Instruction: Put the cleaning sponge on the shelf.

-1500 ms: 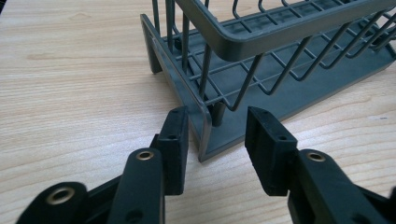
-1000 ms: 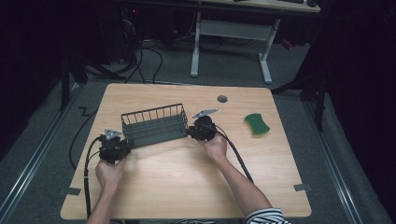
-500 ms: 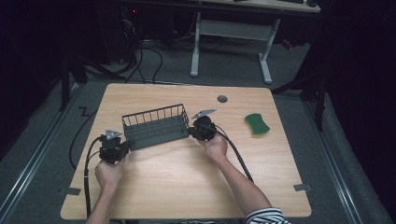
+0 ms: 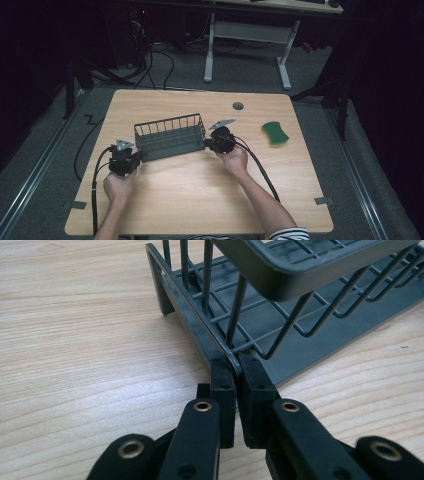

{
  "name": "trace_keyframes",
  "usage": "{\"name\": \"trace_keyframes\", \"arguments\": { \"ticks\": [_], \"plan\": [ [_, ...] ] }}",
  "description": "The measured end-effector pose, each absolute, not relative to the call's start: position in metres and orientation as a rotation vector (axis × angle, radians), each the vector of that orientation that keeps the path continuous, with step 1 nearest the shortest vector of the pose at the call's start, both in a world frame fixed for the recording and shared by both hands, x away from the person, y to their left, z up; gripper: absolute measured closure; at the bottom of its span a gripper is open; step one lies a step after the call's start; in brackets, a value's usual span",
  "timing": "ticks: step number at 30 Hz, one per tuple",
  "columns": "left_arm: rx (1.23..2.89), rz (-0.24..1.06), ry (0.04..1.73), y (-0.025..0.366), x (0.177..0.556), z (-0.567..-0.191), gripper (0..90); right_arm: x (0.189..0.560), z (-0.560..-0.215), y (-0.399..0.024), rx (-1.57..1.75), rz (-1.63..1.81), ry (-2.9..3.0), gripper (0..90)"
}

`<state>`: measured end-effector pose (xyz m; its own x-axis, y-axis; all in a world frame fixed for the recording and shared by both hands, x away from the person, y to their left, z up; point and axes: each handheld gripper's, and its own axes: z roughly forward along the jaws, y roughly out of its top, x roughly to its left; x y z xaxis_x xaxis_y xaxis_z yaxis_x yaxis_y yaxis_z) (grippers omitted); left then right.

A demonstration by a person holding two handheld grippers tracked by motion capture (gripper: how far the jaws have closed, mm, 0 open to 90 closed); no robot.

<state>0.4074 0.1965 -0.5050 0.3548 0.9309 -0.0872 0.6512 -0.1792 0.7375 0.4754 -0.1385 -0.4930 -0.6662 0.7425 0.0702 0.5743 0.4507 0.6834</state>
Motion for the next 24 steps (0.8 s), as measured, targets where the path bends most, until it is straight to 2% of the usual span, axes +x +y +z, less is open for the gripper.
{"name": "trace_keyframes", "arguments": {
  "ticks": [24],
  "plan": [
    [1.968,0.434,1.254,0.153,0.396,-0.503,86.7,0.425,-0.490,-0.194,1.184,1.046,2.406,86.2]
  ]
}}
